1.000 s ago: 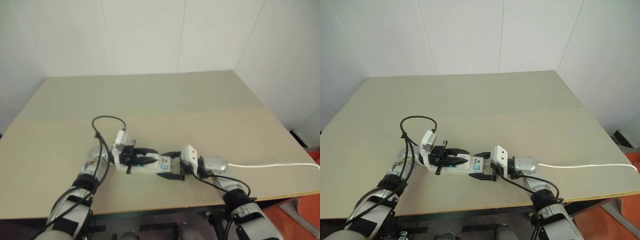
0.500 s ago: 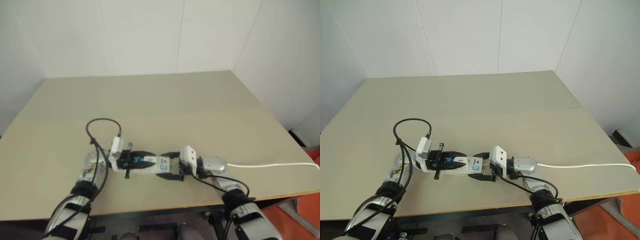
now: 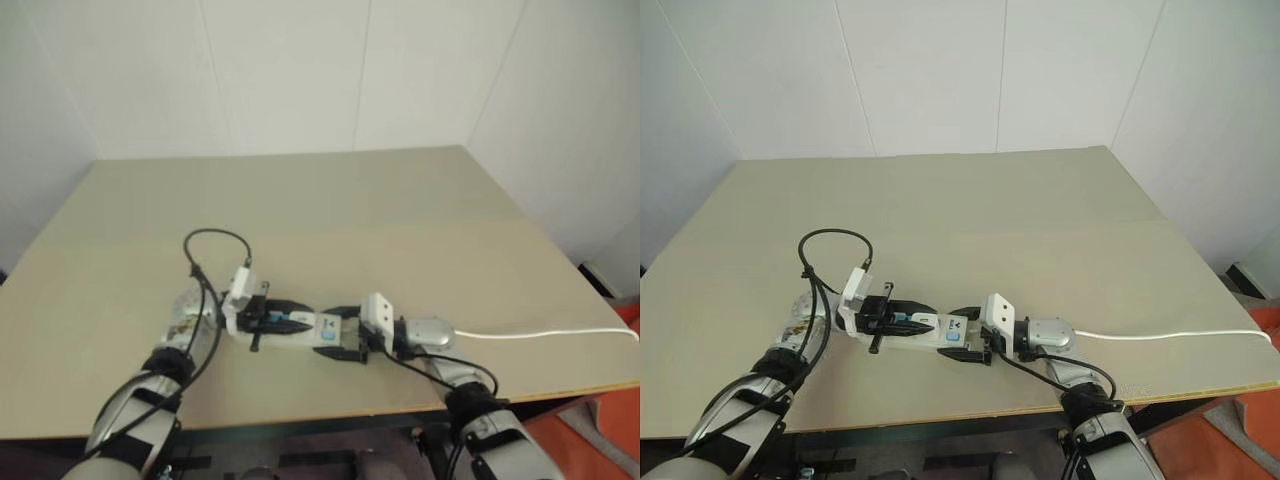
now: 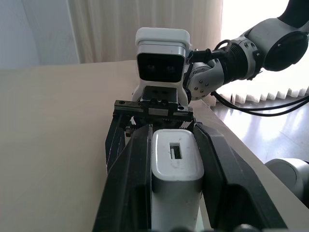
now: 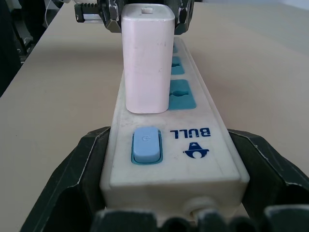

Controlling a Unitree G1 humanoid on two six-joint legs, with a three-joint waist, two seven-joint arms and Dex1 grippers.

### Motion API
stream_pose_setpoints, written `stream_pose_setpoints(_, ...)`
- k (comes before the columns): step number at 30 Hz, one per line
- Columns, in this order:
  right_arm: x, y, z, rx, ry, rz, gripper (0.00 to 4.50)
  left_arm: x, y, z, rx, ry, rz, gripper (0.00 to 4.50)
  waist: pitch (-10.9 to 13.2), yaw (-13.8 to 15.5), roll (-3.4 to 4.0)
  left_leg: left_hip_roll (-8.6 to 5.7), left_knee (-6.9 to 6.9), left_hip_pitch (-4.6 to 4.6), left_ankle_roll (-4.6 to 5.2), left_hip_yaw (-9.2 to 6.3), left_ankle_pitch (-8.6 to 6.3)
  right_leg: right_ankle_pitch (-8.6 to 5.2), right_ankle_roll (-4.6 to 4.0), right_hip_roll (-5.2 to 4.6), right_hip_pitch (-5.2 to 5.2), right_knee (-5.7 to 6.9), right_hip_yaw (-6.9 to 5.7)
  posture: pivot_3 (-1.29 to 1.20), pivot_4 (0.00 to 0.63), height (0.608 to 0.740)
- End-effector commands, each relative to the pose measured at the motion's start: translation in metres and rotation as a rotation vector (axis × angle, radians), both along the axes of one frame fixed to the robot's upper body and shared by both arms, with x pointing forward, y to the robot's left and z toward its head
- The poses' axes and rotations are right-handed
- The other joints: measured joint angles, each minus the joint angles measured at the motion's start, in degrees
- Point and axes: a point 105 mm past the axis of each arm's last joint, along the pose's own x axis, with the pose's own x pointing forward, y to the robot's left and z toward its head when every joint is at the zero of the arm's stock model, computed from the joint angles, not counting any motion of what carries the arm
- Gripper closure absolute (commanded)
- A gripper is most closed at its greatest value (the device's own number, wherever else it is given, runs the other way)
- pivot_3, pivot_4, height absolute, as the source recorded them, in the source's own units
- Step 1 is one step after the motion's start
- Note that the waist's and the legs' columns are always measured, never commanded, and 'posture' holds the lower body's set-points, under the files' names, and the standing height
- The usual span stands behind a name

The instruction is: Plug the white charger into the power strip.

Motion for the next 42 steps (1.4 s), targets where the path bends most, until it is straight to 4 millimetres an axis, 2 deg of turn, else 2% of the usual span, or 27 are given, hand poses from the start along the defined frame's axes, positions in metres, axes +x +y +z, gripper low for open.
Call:
stream_pose_setpoints(1,-0.011,0.011,-0.001,-0.025,-0.031,0.07,1.1,-0.017,0.024,-0.061,0.229,0.197,0.03,3.49,-0.2,0.1,0.05,0.0,0.0,0.0,0.0,0.0,0.0,-0.01,0.0,0.0,0.0,0.0,0.0,0.0,0.15,0.74)
stream_pose_setpoints(6,-0.012,0.013,-0.002,-0.028,-0.033,0.072,1.1,-0.015,0.024,-0.062,0.229,0.217,0.039,3.49,-0.7,0.1,0.15,-0.01,-0.01,0.04,0.0,0.01,0.0,-0.03,0.0,0.0,0.03,0.01,0.02,0.0,0.15,0.74)
stream_pose_setpoints(8,-0.012,0.014,-0.002,-0.029,-0.034,0.074,1.1,-0.015,0.024,-0.063,0.229,0.208,0.044,2.78,-0.7,0.0,0.17,-0.01,-0.02,0.06,0.0,0.0,0.0,-0.04,0.0,0.0,0.04,0.01,0.01,0.0,0.15,0.74)
stream_pose_setpoints(12,-0.012,0.015,-0.002,-0.03,-0.035,0.075,1.1,-0.014,0.023,-0.061,0.209,0.2,0.052,1.64,-0.8,-0.1,0.29,-0.01,-0.07,0.07,0.08,0.03,-0.05,-0.13,-0.03,0.04,0.01,0.0,0.1,0.0,0.15,0.74)
stream_pose_setpoints(17,-0.011,0.014,-0.002,-0.035,-0.035,0.075,1.1,-0.011,0.022,-0.052,0.173,0.159,0.055,0.03,-0.8,-0.2,0.29,-0.01,-0.1,0.07,0.08,0.04,-0.05,-0.14,-0.03,0.04,0.0,0.0,0.12,0.0,0.15,0.74)
stream_pose_setpoints(20,-0.011,0.014,-0.003,-0.035,-0.033,0.074,1.1,-0.007,0.024,-0.042,0.148,0.13,0.066,0.03,-0.8,-0.2,0.29,0.0,-0.11,0.07,0.08,0.04,-0.05,-0.15,-0.03,0.04,-0.02,-0.01,0.11,0.0,0.15,0.74)
stream_pose_setpoints(27,-0.01,0.013,-0.003,-0.038,-0.032,0.072,1.1,-0.004,0.039,0.005,0.08,0.053,0.056,0.03,-0.4,-0.7,0.16,0.02,-0.14,-0.09,0.08,0.01,-0.05,-0.15,-0.03,0.05,-0.21,0.0,0.11,0.0,0.15,0.74)
stream_pose_setpoints(30,-0.01,0.012,-0.003,-0.038,-0.033,0.076,1.1,0.004,0.046,0.034,0.018,0.007,0.084,0.03,-0.1,-0.6,-0.06,0.02,-0.12,-0.4,0.08,-0.05,-0.05,-0.13,-0.04,0.04,-0.45,0.01,0.02,0.0,0.15,0.74)
stream_pose_setpoints(33,-0.011,0.012,-0.003,-0.038,-0.028,0.083,1.1,0.024,0.064,0.083,-0.173,-0.029,0.19,0.03,0.0,-0.6,-0.22,0.02,-0.08,-0.71,0.07,-0.07,-0.05,-0.05,-0.17,0.04,-0.77,0.06,-0.01,0.0,0.15,0.74)
stream_pose_setpoints(35,-0.011,0.011,-0.002,-0.041,-0.028,0.095,1.1,0.032,0.081,0.109,-0.262,-0.077,0.272,0.03,0.2,-0.6,-0.33,0.03,-0.05,-0.91,0.07,-0.1,-0.04,0.0,-0.24,0.06,-1.02,0.15,-0.04,0.0,0.15,0.74)
stream_pose_setpoints(38,-0.009,0.009,-0.003,-0.064,-0.033,0.086,1.1,0.036,0.1,0.126,-0.306,-0.116,0.347,0.03,0.2,-1.0,-0.27,0.03,-0.07,-0.89,0.07,-0.07,-0.04,0.1,-0.42,0.06,-1.02,0.11,-0.02,0.0,0.15,0.74)
stream_pose_setpoints(40,-0.008,0.007,-0.002,-0.074,-0.005,0.097,0.38,0.035,0.109,0.13,-0.302,-0.126,0.377,0.0,0.3,-1.1,-0.24,0.03,-0.08,-0.89,0.07,-0.06,-0.04,0.11,-0.44,0.05,-1.01,0.1,-0.02,0.0,0.15,0.74)
stream_pose_setpoints(42,-0.008,0.005,0.002,-0.071,0.012,0.109,0.04,0.033,0.116,0.129,-0.281,-0.131,0.406,0.0,0.5,-0.9,-0.27,0.02,-0.07,-0.92,0.07,-0.07,-0.04,0.11,-0.45,0.03,-1.01,0.1,-0.05,0.0,0.15,0.74)
